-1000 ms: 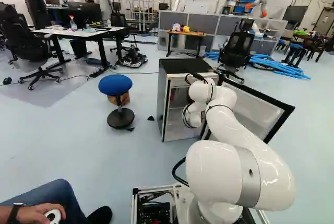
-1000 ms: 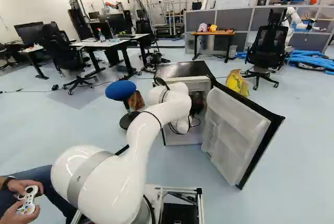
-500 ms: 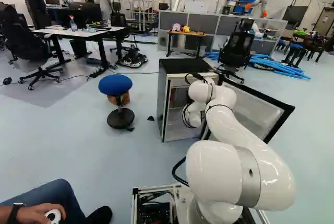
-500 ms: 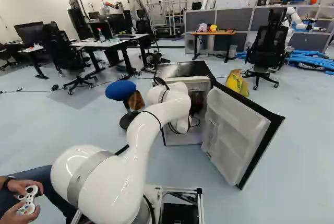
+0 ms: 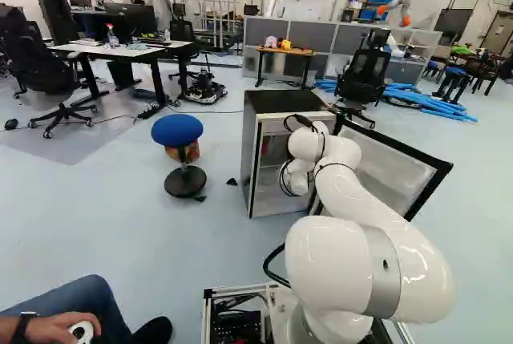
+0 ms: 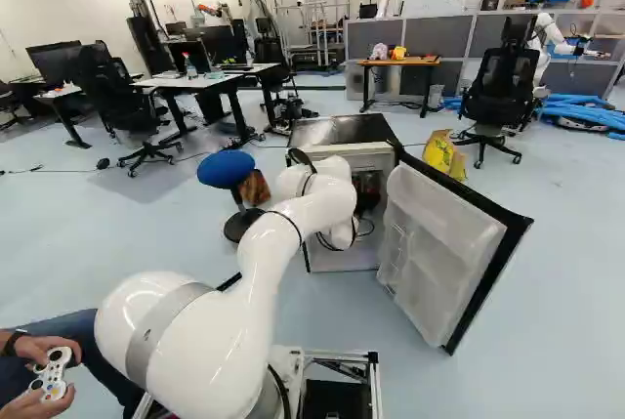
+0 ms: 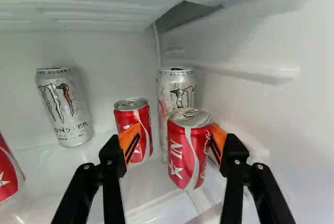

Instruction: Grab a drink from the fridge

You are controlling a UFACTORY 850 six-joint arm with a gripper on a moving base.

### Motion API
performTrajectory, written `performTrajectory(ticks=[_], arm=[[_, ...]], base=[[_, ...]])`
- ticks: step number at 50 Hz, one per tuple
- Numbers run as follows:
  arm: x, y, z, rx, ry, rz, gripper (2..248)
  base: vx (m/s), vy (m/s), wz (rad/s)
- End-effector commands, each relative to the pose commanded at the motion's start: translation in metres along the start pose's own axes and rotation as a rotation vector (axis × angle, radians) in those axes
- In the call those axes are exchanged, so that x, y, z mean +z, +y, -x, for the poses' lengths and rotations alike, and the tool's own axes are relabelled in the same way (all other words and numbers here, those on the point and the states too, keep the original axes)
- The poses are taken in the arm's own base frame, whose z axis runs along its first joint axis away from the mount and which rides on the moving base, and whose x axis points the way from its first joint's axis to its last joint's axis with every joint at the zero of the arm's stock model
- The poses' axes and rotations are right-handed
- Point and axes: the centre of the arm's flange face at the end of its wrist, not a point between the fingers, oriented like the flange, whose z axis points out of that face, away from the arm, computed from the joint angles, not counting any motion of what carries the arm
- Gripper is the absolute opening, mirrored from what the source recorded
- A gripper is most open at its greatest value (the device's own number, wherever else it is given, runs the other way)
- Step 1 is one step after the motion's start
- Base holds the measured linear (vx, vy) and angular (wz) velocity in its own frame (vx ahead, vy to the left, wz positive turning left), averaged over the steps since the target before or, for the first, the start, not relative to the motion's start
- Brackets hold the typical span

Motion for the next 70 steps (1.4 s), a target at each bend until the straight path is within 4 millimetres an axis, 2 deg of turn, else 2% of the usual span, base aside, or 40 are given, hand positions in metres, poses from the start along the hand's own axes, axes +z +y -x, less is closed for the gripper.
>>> performTrajectory(ticks=[4,5,9,10,14,15,31,47,70], arm=[[0.000,0.000,0.000,0.000,0.000,0.000,182],[0.000,0.000,0.000,0.000,0.000,0.000,170],[0.000,0.000,0.000,0.000,0.000,0.000,170],[0.000,0.000,0.000,0.000,0.000,0.000,132],[0.000,0.000,0.000,0.000,0.000,0.000,132],[0.000,0.000,0.000,0.000,0.000,0.000,101],[-0.003,0.000,-0.002,0.000,-0.008,0.000,100],[-0.024,0.001,-0.014,-0.002,-0.070,0.001,100],[-0.064,0.000,-0.062,-0.004,-0.159,-0.002,100]], base=[[0.000,0.000,0.000],[0.000,0.000,0.000],[0.000,0.000,0.000],[0.000,0.000,0.000],[0.000,0.000,0.000],[0.000,0.000,0.000],[0.000,0.000,0.000],[0.000,0.000,0.000],[0.000,0.000,0.000]])
